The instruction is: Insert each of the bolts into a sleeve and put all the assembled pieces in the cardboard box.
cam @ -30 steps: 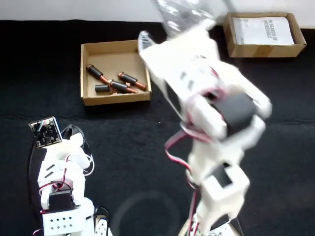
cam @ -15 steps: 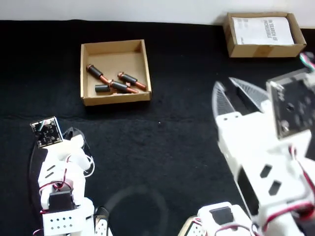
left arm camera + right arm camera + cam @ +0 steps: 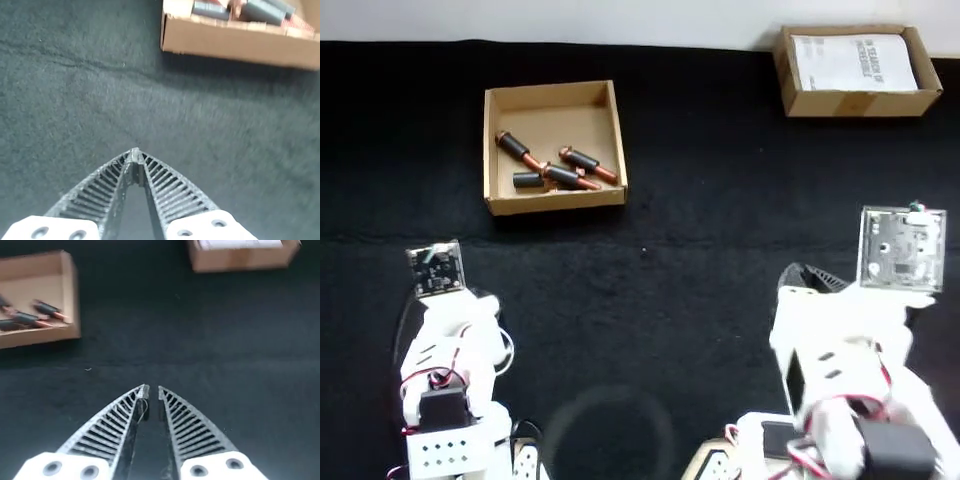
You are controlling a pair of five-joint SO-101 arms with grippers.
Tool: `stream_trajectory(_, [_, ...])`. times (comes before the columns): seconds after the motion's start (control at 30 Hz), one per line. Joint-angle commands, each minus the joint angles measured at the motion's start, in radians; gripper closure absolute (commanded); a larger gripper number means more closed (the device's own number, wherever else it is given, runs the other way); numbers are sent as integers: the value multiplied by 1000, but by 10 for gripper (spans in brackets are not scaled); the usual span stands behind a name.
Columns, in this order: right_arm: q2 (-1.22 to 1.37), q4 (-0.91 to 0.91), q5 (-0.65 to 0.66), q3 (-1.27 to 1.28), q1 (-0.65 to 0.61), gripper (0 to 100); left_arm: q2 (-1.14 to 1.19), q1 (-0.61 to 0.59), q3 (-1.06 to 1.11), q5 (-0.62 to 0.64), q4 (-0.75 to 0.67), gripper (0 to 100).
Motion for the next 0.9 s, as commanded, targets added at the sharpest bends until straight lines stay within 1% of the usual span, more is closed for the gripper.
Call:
stream_trajectory(0.0, [-101,-214,-2,343,88,988,-4,-7,18,-25,34,991])
stream_trajectory(0.13, [-246,-401,0,687,119,988,-4,-7,18,-28,66,991])
stream_trajectory(0.23, [-374,-464,2,891,119,988,-4,-7,18,-28,104,991])
stream_trajectory(0.3, [-466,-469,2,981,119,988,-4,-7,18,-28,124,991])
stream_trajectory(0.43, [-628,-469,2,1104,97,988,-4,-7,18,-28,135,991])
stream_trajectory(0.53, [-618,-469,-5,1141,42,988,-4,-7,18,-28,135,991])
stream_trajectory(0.67, [-613,-443,-6,1147,-65,988,-4,-1,18,-28,133,991])
stream_trajectory(0.77, [-613,-389,-6,1171,-168,988,-4,50,18,-28,146,991])
stream_trajectory(0.87, [-613,-381,-6,1231,-203,988,-4,102,18,-28,210,991])
